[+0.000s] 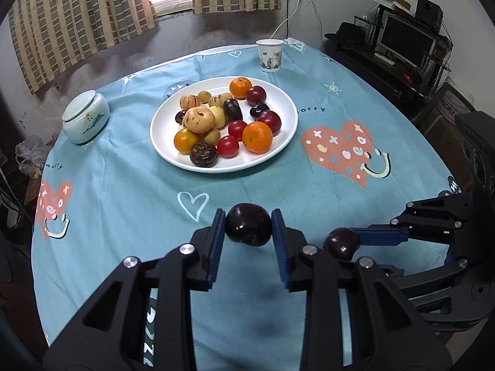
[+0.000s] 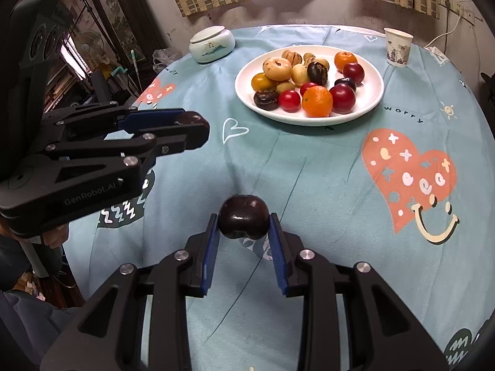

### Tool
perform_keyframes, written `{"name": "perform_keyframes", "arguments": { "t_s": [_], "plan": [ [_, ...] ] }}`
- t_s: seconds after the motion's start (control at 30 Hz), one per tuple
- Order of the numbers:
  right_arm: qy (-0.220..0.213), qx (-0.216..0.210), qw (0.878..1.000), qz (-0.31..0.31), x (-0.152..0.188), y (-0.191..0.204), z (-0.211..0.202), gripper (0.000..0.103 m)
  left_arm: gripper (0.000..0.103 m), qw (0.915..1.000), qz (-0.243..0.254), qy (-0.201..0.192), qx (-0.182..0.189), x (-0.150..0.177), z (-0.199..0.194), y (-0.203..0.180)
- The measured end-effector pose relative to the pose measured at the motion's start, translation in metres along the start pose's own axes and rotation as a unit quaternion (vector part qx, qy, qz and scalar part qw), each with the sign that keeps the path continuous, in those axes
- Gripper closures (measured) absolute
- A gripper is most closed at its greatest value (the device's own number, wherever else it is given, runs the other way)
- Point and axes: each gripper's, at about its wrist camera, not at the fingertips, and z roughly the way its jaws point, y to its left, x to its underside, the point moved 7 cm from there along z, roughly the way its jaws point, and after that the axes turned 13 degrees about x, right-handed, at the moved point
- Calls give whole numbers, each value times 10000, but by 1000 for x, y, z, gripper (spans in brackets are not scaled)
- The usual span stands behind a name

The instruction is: Organize fruits

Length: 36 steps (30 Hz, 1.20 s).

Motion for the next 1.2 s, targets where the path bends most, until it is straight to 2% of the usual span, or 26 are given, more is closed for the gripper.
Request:
{"name": "perform_keyframes", "arguments": {
  "t_s": [0.17,0.27,0.4,0.53,0.67,0.8,0.83,0.87,1.07,1.1,1.13,1.2],
  "plan": [
    [15,-12,10000,-66,-8,-1,5,71,72,10000,-37,20,-20,-4,4,7],
    [-98,47,9999,-134,-25,-7,4,71,72,10000,-36,-11,-19,-19,8,16],
    [-458,186,9987,-135,-71,-25,-1,71,72,9997,-148,-210,44,-59,12,33],
    [-724,374,9967,36,-122,-50,10,71,72,9991,-178,-366,-95,-105,26,52],
    [-718,551,9955,278,-160,-76,39,71,72,9991,-247,-224,-273,-138,62,73],
    [-467,683,9961,297,-181,-88,73,70,71,9983,-439,-22,-380,-146,94,94],
    [-408,814,9955,268,-186,-91,84,70,64,9981,-443,4,-420,-147,100,97],
    [-369,879,9951,267,-188,-93,90,70,53,9978,-451,5,-487,-147,105,100],
    [-63,802,9965,222,-194,-101,120,66,35,9966,-423,-54,-708,-145,110,110],
    [-47,834,9961,268,-195,-103,120,51,35,9964,-438,-77,-723,-145,108,112],
    [-108,858,9956,368,-196,-107,118,41,34,9961,-502,-109,-724,-145,105,114],
    [-204,776,9954,520,-199,-111,112,41,30,9951,-603,-161,-773,-144,98,118]
  ]
}}
